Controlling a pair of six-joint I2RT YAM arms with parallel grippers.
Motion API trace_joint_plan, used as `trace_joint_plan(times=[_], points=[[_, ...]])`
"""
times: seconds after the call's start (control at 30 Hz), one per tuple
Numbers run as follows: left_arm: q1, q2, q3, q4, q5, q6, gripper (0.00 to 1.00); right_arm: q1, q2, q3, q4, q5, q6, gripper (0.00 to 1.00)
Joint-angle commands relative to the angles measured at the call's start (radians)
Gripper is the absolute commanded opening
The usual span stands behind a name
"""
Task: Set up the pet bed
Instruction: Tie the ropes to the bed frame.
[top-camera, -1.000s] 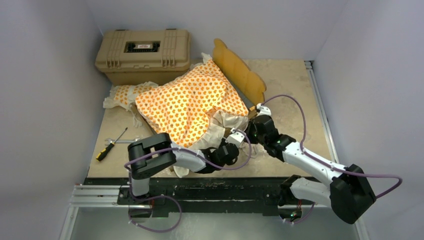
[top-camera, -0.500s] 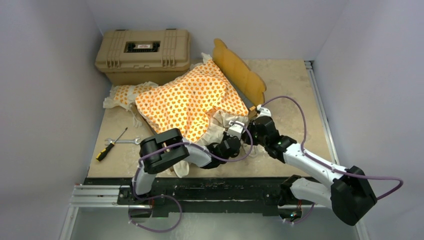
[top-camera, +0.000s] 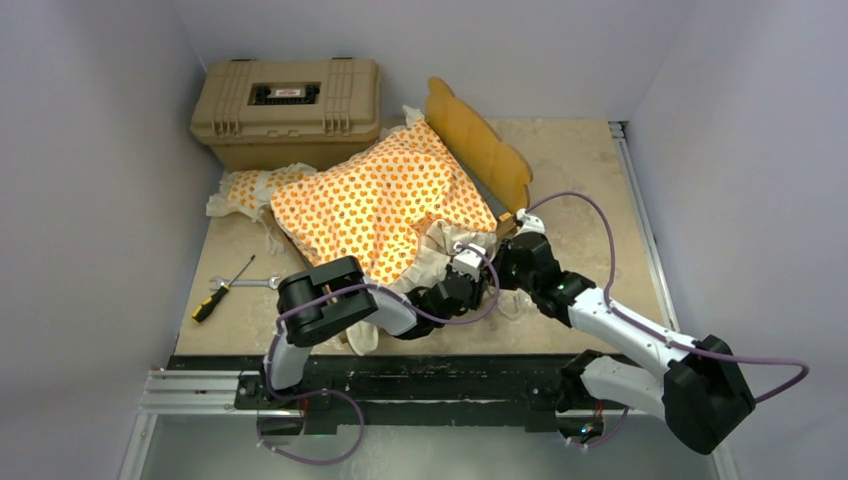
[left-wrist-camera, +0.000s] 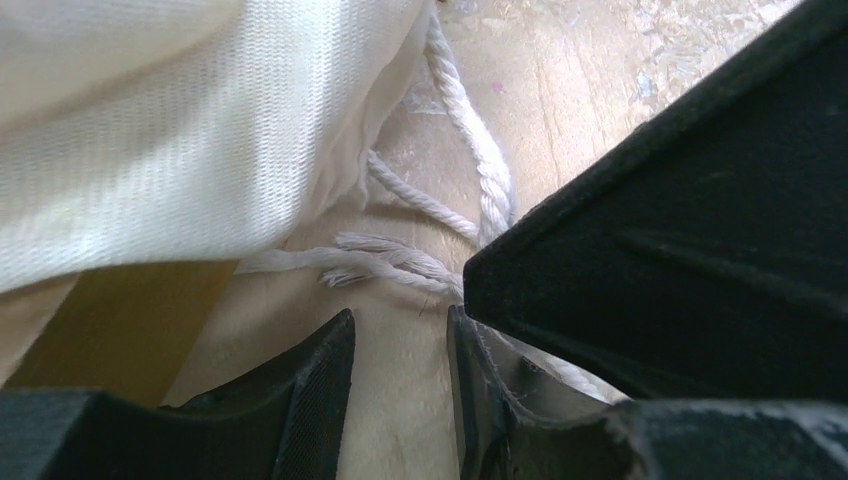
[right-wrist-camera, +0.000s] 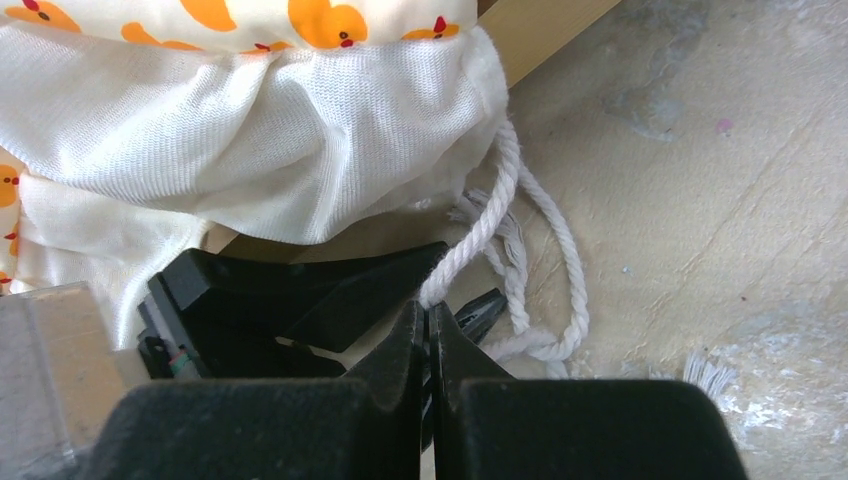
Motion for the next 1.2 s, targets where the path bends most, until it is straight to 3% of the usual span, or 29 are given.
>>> trace_joint_plan(times=[0.0, 0.37, 0.53, 0.73, 0.9, 1.17], points=[[-0.004, -0.111, -0.02, -0.057, -0.028, -0.006, 0.38, 0.007, 0.021, -0.004, 0.03, -0.031, 0.008, 0.0], [-0.007, -0.386, -0.134, -0.261, -0.058, -0.052, 0.34, 0.006, 0.161, 0.013, 0.076, -0.144, -0.057, 0.0], [-0.007, -0.439, -0.136, -0.3, -0.053, -0.062, 0.34, 0.006, 0.259, 0.049, 0.088, -0.207, -0.121, 0.0], [-0.007, -0.437, -0.132, -0.302, -0.049, -0.063, 0.34, 0.007, 0.344, 0.106, 0.061, -0.189, -0.145, 0.18], [-0.007, -0.447, -0.128, -0.309, -0.05, -0.061, 0.34, 0.007, 0.296, 0.135, -0.021, -0.14, -0.149, 0.39], [-0.007, -0.468, -0.137, -0.313, -0.058, -0.064, 0.34, 0.007, 0.167, 0.231, -0.238, -0.034, -0.168, 0.46]])
